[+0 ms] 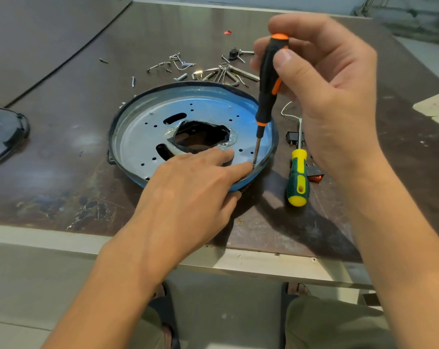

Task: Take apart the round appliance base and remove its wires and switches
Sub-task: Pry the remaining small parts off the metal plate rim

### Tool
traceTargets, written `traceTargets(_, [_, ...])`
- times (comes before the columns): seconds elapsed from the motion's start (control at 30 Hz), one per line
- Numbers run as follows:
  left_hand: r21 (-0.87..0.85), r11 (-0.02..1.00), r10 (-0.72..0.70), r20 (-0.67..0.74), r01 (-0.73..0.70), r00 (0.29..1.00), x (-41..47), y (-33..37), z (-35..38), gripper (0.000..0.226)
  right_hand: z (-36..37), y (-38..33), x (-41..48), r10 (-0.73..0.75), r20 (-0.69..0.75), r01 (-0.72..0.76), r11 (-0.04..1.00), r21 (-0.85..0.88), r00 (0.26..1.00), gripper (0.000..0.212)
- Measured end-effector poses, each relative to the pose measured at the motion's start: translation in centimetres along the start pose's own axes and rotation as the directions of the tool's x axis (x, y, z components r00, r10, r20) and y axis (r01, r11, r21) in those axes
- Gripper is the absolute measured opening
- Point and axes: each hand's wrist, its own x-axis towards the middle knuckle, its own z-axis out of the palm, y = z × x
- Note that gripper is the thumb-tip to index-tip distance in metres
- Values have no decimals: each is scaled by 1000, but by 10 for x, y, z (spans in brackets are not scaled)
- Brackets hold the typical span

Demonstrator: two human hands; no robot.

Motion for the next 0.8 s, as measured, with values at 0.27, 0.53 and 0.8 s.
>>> traceTargets(0.27, [-15, 999, 34, -42, -35, 999, 0, -1, 2, 46, -1, 1, 1, 11, 9, -11, 1000, 29, 1000, 31])
traceTargets(0.53, [-18, 1000, 15, -18, -15, 1000, 0, -1, 1, 48, 2, -1, 1, 3, -15, -2, 1000, 20, 1000, 28])
traceTargets(0.8, [2, 1000, -6, 8, 6, 1000, 0, -1, 1, 46, 3, -2, 1, -2, -33, 2, 1000, 10, 999, 18])
